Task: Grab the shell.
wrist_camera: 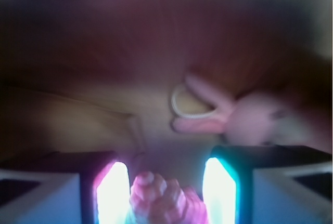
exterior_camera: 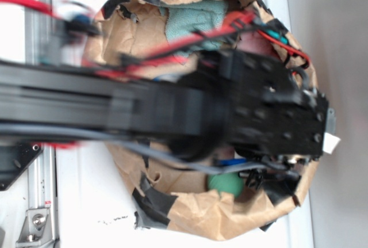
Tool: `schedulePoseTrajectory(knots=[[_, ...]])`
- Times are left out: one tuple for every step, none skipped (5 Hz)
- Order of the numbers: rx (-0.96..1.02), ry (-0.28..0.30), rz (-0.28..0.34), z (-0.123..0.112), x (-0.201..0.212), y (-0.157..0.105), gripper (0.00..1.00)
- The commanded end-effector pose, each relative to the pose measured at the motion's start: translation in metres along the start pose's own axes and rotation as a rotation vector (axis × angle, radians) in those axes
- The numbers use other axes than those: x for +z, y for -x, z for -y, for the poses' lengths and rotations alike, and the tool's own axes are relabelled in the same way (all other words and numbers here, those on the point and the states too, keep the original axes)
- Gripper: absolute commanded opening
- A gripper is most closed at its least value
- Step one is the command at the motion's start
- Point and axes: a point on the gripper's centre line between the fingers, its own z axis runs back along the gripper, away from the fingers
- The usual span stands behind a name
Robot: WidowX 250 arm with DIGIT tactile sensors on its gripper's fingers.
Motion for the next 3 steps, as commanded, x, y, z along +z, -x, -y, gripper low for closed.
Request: schedulePoseTrajectory(knots=[[0.047, -0.002, 0.162, -0.01, 0.064, 0.012, 0.0], [0.071, -0.007, 0.196, -0.009, 0.072, 0.02, 0.0], [0.103, -0.001, 0.168, -0.006, 0.082, 0.033, 0.0]])
